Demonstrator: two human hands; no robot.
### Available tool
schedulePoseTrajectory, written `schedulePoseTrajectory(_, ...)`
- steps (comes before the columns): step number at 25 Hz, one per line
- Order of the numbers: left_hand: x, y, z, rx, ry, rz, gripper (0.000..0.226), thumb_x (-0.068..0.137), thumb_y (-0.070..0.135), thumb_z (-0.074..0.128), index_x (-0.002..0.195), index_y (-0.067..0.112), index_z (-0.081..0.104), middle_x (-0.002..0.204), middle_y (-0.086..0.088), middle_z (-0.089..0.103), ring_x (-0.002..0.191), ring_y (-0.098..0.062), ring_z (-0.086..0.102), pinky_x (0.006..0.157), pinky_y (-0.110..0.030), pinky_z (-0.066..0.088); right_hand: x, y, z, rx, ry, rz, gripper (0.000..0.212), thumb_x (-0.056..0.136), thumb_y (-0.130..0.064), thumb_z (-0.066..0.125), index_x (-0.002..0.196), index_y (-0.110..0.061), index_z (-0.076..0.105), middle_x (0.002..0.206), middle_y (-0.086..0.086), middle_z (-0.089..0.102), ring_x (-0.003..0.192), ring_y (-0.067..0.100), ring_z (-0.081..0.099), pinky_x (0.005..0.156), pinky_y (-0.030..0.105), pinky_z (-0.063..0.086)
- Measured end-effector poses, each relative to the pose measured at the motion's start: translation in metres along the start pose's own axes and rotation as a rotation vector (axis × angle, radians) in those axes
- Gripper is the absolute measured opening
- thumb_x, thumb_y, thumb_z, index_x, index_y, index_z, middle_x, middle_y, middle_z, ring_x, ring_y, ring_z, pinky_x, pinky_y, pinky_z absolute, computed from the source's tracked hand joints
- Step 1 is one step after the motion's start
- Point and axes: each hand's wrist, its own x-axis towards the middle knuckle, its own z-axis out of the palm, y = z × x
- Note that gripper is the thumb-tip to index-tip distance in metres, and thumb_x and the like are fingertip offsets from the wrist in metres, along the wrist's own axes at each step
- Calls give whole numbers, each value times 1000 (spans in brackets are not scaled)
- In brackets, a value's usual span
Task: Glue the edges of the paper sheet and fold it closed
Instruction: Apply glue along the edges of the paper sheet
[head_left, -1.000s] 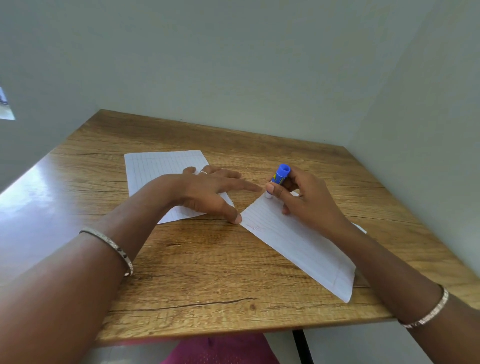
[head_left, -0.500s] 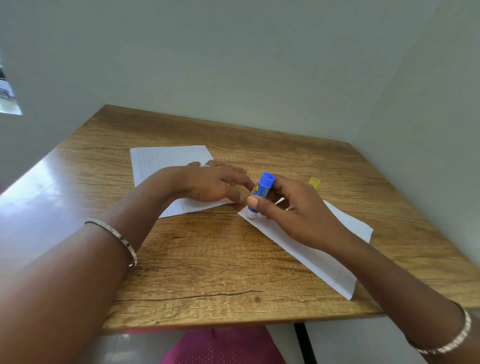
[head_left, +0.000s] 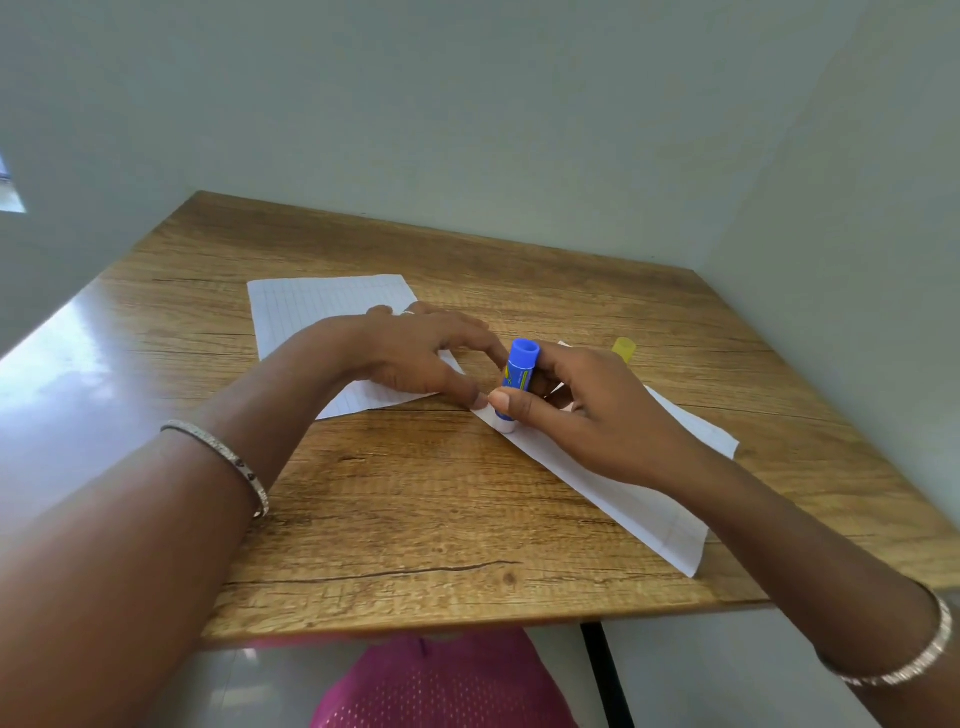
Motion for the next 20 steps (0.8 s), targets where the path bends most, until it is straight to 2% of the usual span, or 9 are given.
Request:
schedulePoseTrajectory(5, -4, 3, -2, -44, 0, 33, 40, 89, 50, 63, 122, 66, 46, 155, 25, 29, 149, -12, 14, 114, -52, 14, -15, 4, -3, 7, -1, 27, 19, 96, -39, 65, 91, -21, 68, 81, -1, 69, 79, 16, 66, 78, 42, 53)
schedulePoseTrajectory(10, 0, 2, -1, -41, -11, 37, 41, 90, 48, 64, 126, 61, 49, 157, 24, 28, 150, -15, 12, 114, -54, 14, -29, 6, -5, -9, 13, 26, 24, 96, -45, 63, 92, -22, 67, 83, 0, 71, 80, 20, 68, 76, 47, 54)
schedulePoseTrajectory(20, 1, 2, 1, -57, 0, 42, 41, 89, 48, 65, 125, 61, 51, 156, 22, 29, 150, -16, 14, 115, -55, 14, -51, 5, -14, -33, 14, 77, 27, 95, -48, 62, 93, -22, 68, 85, -5, 71, 82, 14, 68, 79, 44, 54)
